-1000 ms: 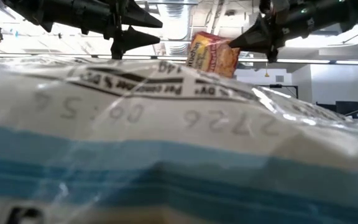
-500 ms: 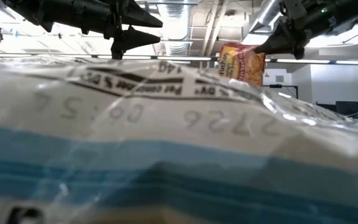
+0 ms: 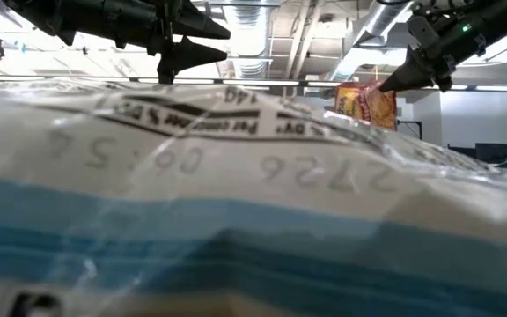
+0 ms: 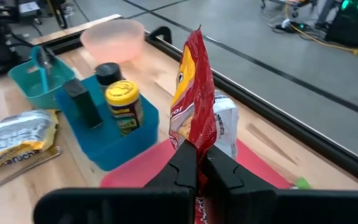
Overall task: Pick & Place Food Item
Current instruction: Put the dark red noodle pack into the pink bin
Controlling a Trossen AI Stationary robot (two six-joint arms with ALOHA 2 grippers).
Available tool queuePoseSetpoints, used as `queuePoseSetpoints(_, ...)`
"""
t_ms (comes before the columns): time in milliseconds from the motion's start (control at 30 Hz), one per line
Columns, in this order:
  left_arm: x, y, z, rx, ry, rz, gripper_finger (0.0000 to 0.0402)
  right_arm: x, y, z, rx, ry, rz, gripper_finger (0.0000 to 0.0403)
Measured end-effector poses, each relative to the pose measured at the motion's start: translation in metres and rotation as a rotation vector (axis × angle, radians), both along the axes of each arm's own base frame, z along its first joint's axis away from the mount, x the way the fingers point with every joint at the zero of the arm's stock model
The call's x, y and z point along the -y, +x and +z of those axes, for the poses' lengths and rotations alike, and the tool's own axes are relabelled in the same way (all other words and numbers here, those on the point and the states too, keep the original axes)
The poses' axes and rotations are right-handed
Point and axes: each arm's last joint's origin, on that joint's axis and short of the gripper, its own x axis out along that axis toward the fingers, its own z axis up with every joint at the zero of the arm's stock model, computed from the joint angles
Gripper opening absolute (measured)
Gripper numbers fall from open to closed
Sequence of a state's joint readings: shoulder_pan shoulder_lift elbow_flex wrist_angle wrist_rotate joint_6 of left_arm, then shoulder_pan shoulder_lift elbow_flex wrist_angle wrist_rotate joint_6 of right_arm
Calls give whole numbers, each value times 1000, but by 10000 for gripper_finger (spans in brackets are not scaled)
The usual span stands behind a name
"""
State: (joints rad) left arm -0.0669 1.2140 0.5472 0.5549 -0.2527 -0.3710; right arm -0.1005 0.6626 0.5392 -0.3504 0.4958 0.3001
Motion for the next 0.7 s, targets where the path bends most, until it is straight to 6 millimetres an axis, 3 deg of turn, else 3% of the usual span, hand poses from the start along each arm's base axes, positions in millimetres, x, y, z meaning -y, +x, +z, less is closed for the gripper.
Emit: queuePoseSetpoints(700, 3, 0, 0, -10, 49, -102, 163, 19, -9, -3, 16, 166, 51, 0)
